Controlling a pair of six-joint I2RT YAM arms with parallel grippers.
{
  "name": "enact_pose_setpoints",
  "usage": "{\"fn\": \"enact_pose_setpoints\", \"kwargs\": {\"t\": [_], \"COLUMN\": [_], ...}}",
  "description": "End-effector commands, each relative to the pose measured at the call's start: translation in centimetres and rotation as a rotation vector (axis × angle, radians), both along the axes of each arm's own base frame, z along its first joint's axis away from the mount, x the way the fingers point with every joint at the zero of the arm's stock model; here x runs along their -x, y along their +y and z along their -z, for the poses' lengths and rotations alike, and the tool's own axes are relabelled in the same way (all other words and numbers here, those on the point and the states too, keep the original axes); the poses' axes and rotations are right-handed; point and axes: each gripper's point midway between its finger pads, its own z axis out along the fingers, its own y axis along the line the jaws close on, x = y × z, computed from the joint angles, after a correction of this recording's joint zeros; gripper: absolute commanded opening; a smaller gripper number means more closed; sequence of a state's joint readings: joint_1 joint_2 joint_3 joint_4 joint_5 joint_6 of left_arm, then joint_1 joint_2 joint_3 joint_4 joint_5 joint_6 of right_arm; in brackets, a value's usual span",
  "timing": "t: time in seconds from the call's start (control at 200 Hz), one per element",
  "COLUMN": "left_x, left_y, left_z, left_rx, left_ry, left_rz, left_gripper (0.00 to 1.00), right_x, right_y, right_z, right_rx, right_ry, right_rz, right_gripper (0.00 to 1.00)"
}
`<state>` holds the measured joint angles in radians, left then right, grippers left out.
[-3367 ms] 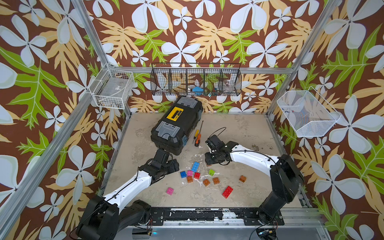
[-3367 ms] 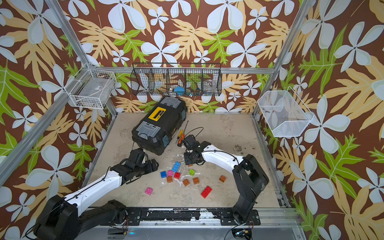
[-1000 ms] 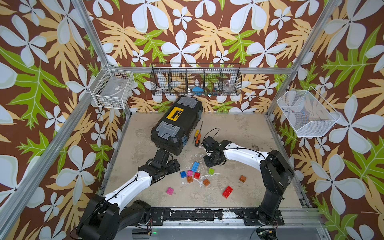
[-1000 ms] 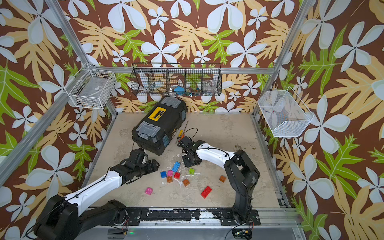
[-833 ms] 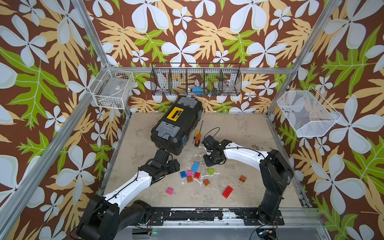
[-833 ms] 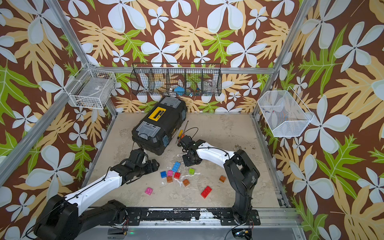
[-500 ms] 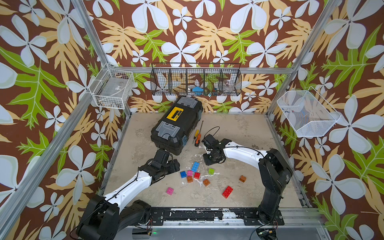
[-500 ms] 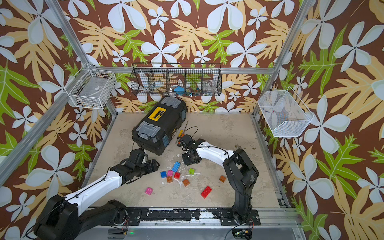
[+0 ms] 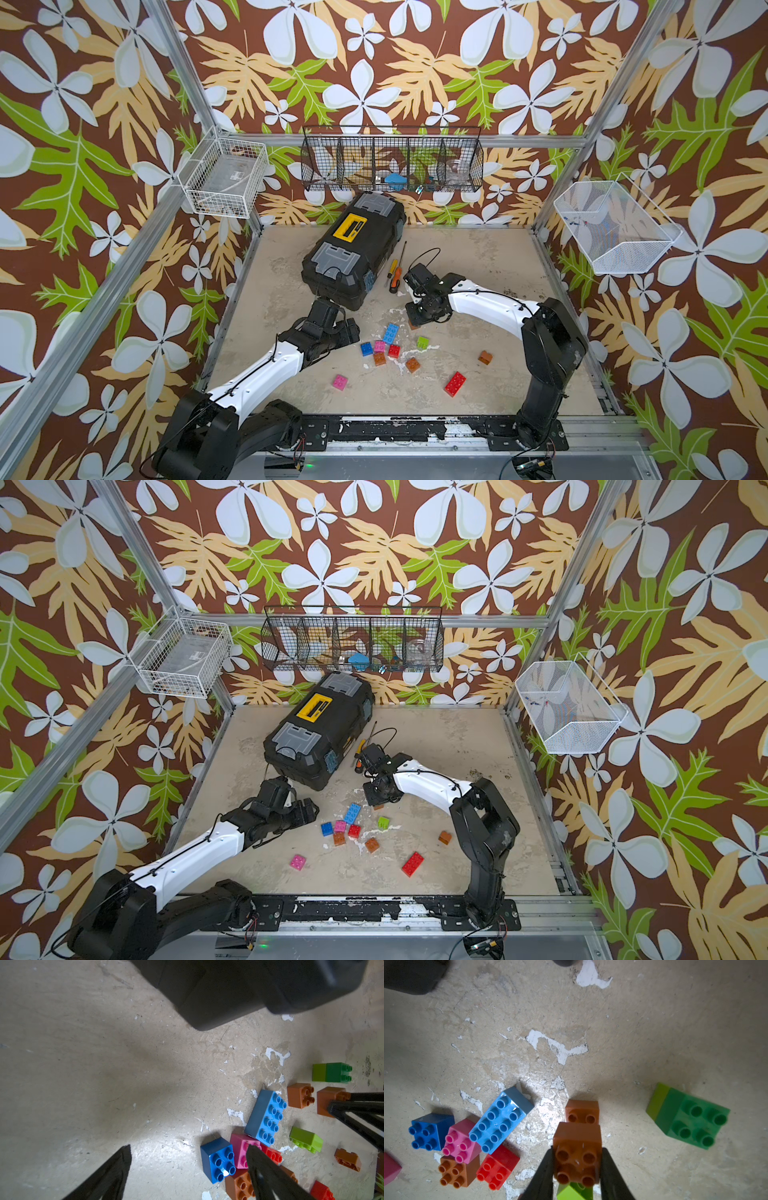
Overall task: Assemble the letter h with lego
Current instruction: Assemble the lego brick with the lego brick.
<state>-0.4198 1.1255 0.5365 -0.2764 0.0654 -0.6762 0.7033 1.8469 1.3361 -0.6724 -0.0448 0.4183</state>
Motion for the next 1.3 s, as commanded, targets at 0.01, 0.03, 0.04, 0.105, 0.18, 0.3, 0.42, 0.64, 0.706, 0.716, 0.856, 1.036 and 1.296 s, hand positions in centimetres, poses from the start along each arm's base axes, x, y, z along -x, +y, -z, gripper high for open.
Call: {"fn": "enact_pose_setpoints", "kwargs": {"t": [0.01,0.03,0.04,0.105,0.18,0.3,0.42,0.64,0.706,0.716,0.856,1.036,1.296], "left_x": [-0.1,-0.1,-0.1,-0.1,-0.1,-0.1,-0.1,0.0,-0.1,-0.1,0.0,0.0,-0.1], "left_y": [-0.1,-0.1,-0.1,-0.1,-0.1,-0.1,-0.1,-0.1,-0.1,-0.1,-0.2,-0.4,-0.3], "left_z": [-0.1,-0.1,-0.1,0.0,-0.1,-0.1,0.0,-0.1,0.0,-0.1,-0.1,-0.2,-0.2], "left_rx": [0.000,0.000,0.001,0.000,0.000,0.002,0.001,0.001,0.003,0.004,0.005,0.012,0.011], "left_ry": [-0.009,-0.009,-0.009,-0.008,-0.009,-0.008,-0.007,-0.008,-0.007,-0.008,-0.007,-0.011,-0.015], "left_rz": [0.013,0.013,0.013,0.013,0.013,0.014,0.013,0.015,0.014,0.014,0.015,0.026,0.022], "left_gripper": [0.91,0.91,0.91,0.91,0.91,0.91,0.91,0.91,0.91,0.91,0.91,0.91,0.90], "right_x": [-0.1,-0.2,-0.2,-0.3,-0.2,0.1,0.5,1.8,1.8,1.8,0.3,-1.1,4.5], "right_y": [-0.2,-0.1,-0.1,-0.2,-0.4,-0.6,-0.7,-1.8,-2.0,-2.0,-0.7,0.5,-1.8], "right_z": [0.6,0.7,0.7,1.2,1.9,2.4,2.8,5.4,5.5,5.4,2.2,-3.5,-4.8], "right_rx": [0.023,0.022,0.024,0.030,0.044,0.042,0.043,0.070,0.079,0.079,0.036,-0.036,-0.113], "right_ry": [0.002,0.002,0.003,0.006,0.017,0.026,0.039,0.078,0.078,0.077,0.026,-0.056,-0.073], "right_rz": [-0.002,-0.002,-0.001,0.001,0.006,0.010,0.012,0.033,0.036,0.035,0.023,0.024,0.002], "right_gripper": [0.27,0.27,0.27,0.27,0.27,0.27,0.27,0.25,0.25,0.26,0.32,0.48,0.54]}}
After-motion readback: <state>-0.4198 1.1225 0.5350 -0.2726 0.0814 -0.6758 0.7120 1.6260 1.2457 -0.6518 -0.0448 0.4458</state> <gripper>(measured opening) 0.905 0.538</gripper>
